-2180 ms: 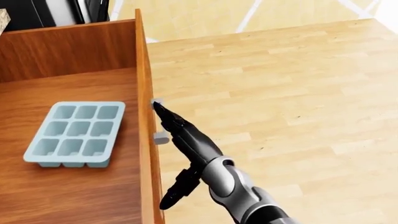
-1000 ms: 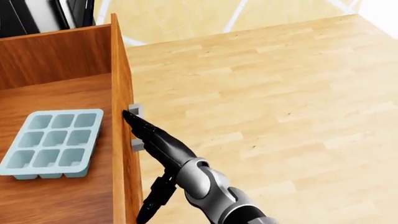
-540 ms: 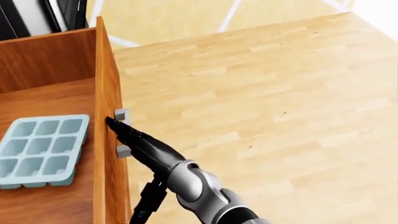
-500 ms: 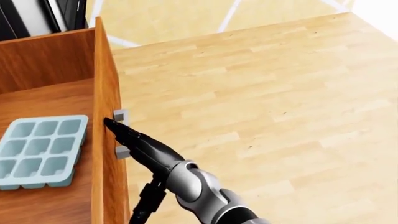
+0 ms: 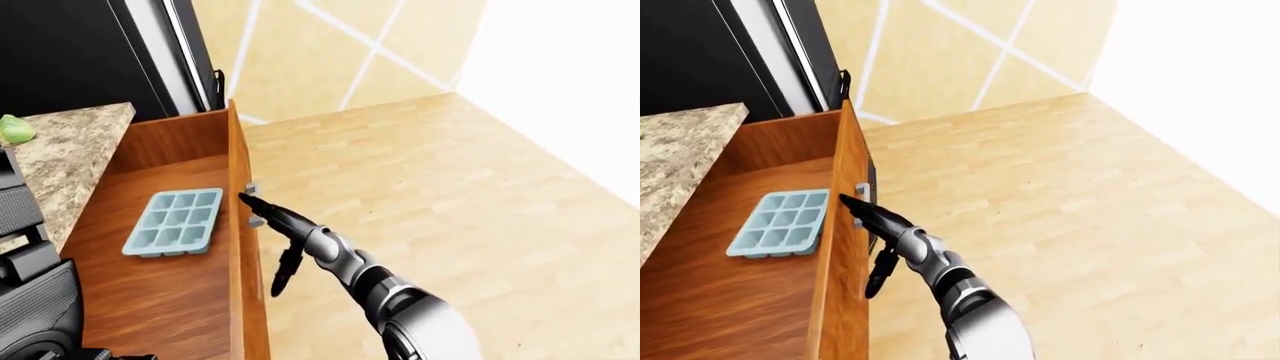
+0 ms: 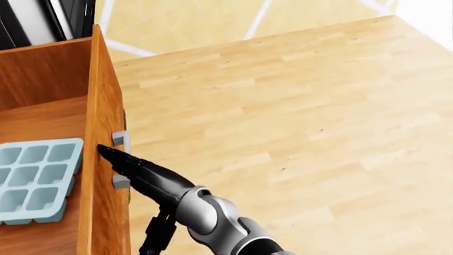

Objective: Close the right drawer.

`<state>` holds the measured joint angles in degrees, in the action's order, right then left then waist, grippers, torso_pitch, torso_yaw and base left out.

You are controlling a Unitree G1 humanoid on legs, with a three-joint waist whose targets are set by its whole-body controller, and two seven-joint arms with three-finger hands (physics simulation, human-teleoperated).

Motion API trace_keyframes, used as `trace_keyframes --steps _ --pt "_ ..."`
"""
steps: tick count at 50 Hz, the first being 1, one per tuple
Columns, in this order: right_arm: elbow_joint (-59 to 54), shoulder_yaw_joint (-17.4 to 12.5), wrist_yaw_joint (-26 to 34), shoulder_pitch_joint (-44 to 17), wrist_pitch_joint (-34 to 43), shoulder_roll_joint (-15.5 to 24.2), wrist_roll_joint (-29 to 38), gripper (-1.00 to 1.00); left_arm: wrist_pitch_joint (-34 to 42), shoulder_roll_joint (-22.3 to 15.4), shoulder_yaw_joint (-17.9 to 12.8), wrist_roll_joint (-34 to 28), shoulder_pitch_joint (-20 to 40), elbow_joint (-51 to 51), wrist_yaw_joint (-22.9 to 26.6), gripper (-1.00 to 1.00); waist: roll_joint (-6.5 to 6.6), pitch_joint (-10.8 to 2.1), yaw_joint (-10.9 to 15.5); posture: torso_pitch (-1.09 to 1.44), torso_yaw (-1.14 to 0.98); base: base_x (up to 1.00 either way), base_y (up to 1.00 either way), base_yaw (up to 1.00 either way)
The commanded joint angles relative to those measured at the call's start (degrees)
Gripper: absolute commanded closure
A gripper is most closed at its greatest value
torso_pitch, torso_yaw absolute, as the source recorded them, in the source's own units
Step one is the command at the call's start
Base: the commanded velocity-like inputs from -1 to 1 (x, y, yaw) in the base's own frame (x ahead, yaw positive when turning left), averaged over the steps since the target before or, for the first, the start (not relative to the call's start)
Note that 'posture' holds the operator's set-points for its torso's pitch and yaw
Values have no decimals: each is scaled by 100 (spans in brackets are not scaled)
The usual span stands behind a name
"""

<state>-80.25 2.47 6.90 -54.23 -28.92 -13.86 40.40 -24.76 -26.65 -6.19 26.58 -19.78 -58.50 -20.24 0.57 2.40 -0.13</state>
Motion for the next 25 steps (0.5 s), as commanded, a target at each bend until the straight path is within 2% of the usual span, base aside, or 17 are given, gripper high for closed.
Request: trace_keyframes --steps 1,25 --pt "296 171 266 -242 -642 -263 175 -100 -87 -68 -77 -14 32 -149 -12 -100 62 -123 64 0 0 0 0 0" --pt "278 228 412 -344 -611 -525 441 -100 -102 -137 -140 69 34 -149 -69 -100 105 -102 33 0 0 0 0 0"
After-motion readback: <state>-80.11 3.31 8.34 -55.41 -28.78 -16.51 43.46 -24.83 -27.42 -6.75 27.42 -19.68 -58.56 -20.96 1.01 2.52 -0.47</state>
